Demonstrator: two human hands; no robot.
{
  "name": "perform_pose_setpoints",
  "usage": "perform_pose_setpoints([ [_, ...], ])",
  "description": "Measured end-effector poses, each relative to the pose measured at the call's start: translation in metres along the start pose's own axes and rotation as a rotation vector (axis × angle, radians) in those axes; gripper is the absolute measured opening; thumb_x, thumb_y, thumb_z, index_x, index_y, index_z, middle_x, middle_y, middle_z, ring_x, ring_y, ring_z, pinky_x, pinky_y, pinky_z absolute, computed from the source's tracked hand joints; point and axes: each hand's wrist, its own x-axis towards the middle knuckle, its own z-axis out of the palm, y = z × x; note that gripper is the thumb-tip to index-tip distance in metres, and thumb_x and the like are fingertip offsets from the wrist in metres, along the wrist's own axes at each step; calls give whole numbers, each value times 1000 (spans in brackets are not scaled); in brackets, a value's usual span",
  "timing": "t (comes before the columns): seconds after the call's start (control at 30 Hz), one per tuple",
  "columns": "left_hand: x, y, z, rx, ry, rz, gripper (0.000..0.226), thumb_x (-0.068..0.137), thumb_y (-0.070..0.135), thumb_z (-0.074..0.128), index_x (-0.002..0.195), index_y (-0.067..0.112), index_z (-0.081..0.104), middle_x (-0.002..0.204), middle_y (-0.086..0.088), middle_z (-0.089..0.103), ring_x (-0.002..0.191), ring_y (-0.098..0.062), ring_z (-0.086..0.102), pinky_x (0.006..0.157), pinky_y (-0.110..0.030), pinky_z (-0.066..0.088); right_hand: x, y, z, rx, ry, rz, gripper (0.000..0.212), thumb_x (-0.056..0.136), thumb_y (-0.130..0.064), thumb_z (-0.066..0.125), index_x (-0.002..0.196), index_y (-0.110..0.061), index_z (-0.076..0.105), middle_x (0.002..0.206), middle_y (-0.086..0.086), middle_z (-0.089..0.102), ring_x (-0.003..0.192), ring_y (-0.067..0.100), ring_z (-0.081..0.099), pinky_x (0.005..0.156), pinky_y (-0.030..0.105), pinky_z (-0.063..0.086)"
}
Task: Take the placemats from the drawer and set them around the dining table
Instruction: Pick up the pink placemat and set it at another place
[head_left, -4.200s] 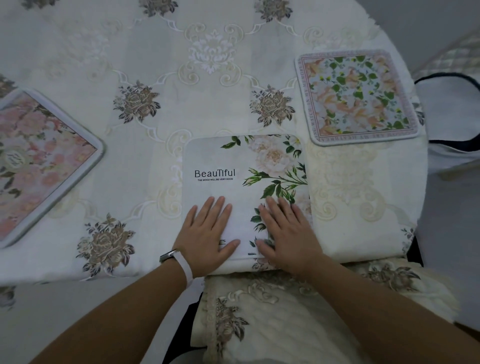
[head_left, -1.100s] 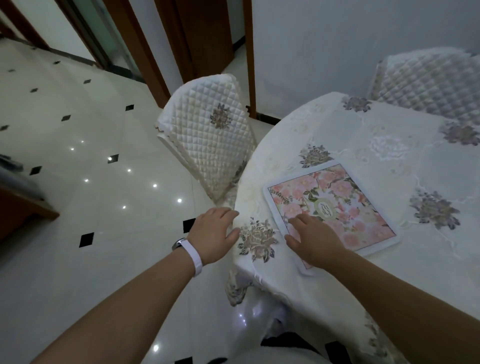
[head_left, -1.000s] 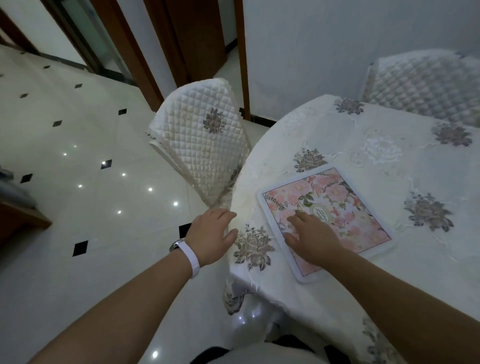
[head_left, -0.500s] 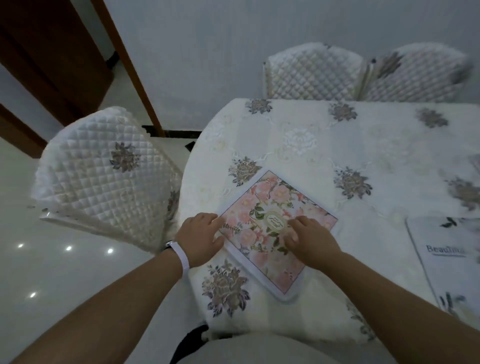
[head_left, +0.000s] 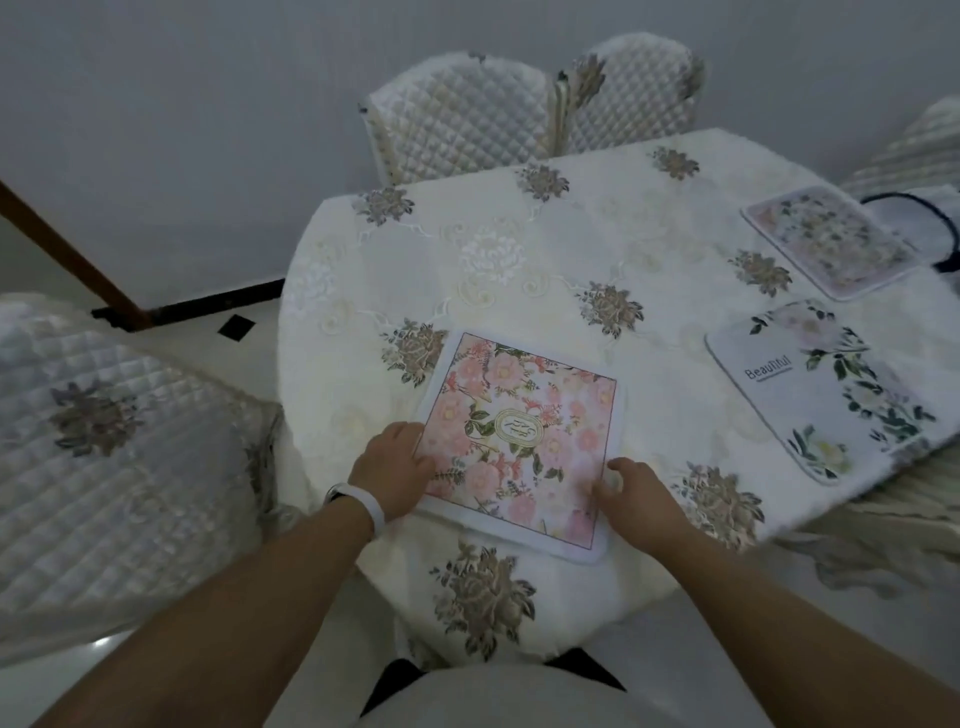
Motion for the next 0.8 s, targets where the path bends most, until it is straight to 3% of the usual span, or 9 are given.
perform_pose_setpoints([
  [0.17, 17, 9, -3, -90, -2, -67, 56, 91, 34, 49, 143, 17, 38, 146, -11, 42, 131, -32, 40, 108, -44, 35, -1, 0, 3, 203, 15, 106, 58, 98, -35, 54, 147, -7, 38, 146, 14, 46, 126, 30, 51, 92, 32, 40],
  [0.3, 26, 22, -5, -201, 52, -84, 52, 92, 27, 50, 141, 13, 43, 144, -13, 45, 131, -30, 43, 108, -42, 36, 1, -2, 8, 264, 24, 105, 48, 99, -30, 50, 142, -9, 44, 139, 11, 53, 110, 24, 54, 86, 28, 36],
  [0.37, 29, 27, -4, -239, 92, -104, 51, 91, 25, 52, 140, 12, 44, 141, -14, 47, 128, -30, 46, 106, -42, 38, 2, -4, 11, 315, 44, 123, 49, 99, -29, 50, 142, -8, 44, 138, 11, 53, 114, 26, 55, 86, 29, 37],
  [0.43, 32, 30, -5, -267, 143, -130, 51, 90, 23, 54, 139, 12, 46, 136, -15, 51, 119, -30, 51, 100, -42, 43, 3, -4, 16, 367, 79, 125, 50, 97, -28, 52, 142, -6, 45, 137, 12, 56, 114, 27, 57, 87, 31, 42],
  [0.5, 34, 36, -6, -289, 183, -156, 51, 89, 22, 57, 137, 11, 47, 128, -16, 52, 104, -28, 55, 87, -38, 47, 2, -3, 19, 419, 117, 137, 46, 96, -26, 55, 136, -5, 49, 129, 11, 60, 99, 23, 60, 82, 31, 46],
  [0.57, 34, 41, -7, -320, 202, -177, 49, 88, 18, 58, 135, 8, 47, 120, -14, 55, 91, -26, 55, 76, -33, 45, 1, -1, 18, 485, 146, 138, 29, 95, -20, 57, 120, -8, 55, 107, 4, 65, 77, 12, 57, 64, 27, 45],
  [0.63, 33, 45, -4, -345, 190, -208, 47, 88, 15, 57, 134, 9, 48, 114, -12, 60, 88, -27, 59, 73, -30, 44, 2, 2, 16, 564, 166, 157, 28, 94, -16, 59, 120, -8, 55, 87, -6, 58, 70, 7, 53, 58, 24, 41],
  [0.73, 29, 50, 2, -382, 158, -246, 35, 86, 15, 56, 121, 13, 56, 100, -9, 66, 78, -25, 62, 65, -31, 50, 6, 8, 15, 650, 156, 208, 40, 93, -18, 60, 131, -10, 51, 91, -6, 57, 75, 10, 56, 65, 28, 43],
  [0.8, 27, 52, 6, -424, 121, -276, 26, 84, 14, 57, 110, 14, 58, 92, -8, 65, 75, -25, 63, 64, -34, 54, 8, 14, 14, 687, 150, 238, 34, 93, -17, 60, 125, -12, 55, 94, -4, 61, 77, 11, 60, 61, 26, 45],
])
